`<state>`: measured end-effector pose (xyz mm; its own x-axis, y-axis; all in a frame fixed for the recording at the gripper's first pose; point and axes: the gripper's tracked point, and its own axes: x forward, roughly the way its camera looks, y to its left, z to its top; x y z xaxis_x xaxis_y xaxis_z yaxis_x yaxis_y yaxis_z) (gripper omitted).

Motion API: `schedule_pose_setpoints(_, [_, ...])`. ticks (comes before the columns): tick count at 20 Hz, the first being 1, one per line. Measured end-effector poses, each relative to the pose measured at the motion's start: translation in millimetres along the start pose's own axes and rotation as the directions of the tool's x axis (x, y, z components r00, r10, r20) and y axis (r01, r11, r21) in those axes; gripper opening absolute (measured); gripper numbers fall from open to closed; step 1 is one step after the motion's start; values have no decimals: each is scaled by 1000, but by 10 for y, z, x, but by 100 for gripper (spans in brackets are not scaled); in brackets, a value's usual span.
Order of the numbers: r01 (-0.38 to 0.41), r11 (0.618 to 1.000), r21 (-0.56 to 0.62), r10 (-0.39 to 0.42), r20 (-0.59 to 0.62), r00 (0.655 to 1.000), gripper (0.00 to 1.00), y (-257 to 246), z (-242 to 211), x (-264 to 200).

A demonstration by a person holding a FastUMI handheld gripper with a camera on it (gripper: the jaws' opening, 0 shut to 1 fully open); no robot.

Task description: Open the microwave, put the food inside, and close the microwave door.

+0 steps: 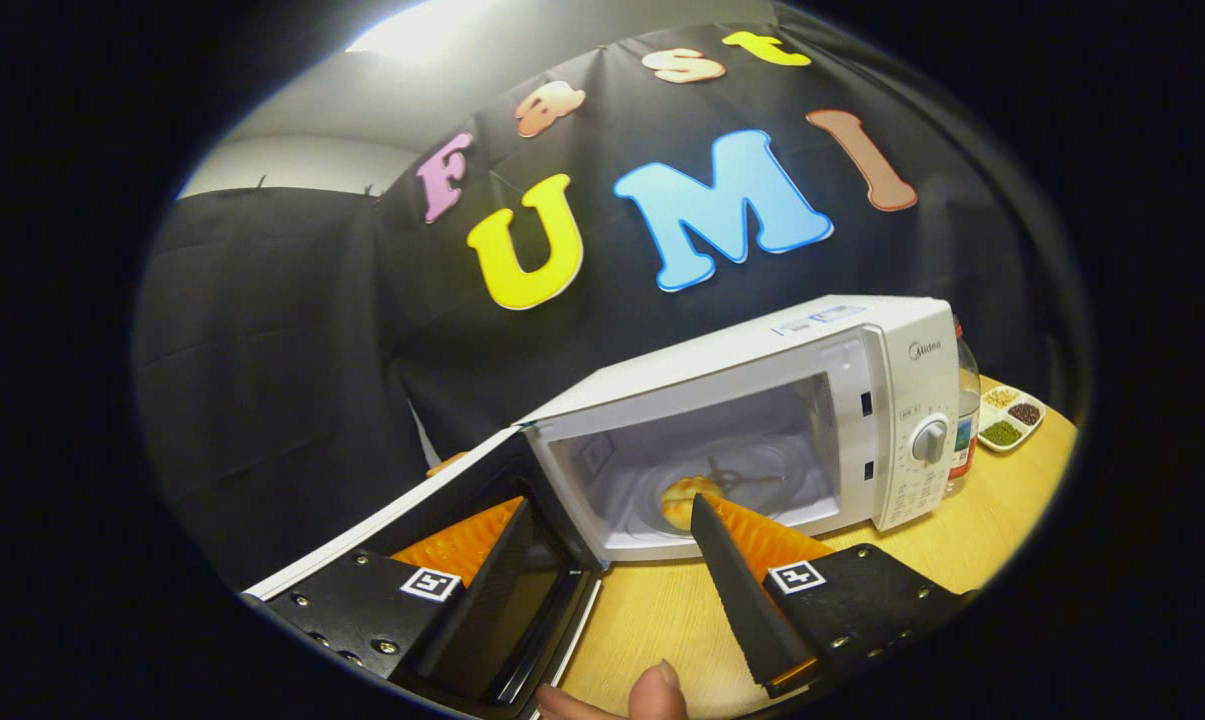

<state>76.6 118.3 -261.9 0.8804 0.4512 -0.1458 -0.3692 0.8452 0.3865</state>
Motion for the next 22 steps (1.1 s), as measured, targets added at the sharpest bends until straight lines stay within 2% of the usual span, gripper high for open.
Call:
schedule_pose_setpoints(7, [-191, 975, -117, 193, 8, 981, 96, 592, 35, -805])
schedule_pose_setpoints(10, [-228, 940, -254, 257, 86, 963, 96, 900, 237, -1169])
schedule_pose_setpoints(12, [-259, 917, -305, 303, 104, 947, 96, 1144, 221, -1371])
schedule_pose_setpoints(15, [-377, 871, -314, 408, 37, 912, 96, 1564, 19, -1621])
schedule_pose_setpoints(19, [-449, 818, -359, 485, 13, 874, 96, 1937, -178, -1788])
schedule_pose_setpoints(22, [-524, 780, -341, 542, -48, 839, 96, 2193, -446, -1800])
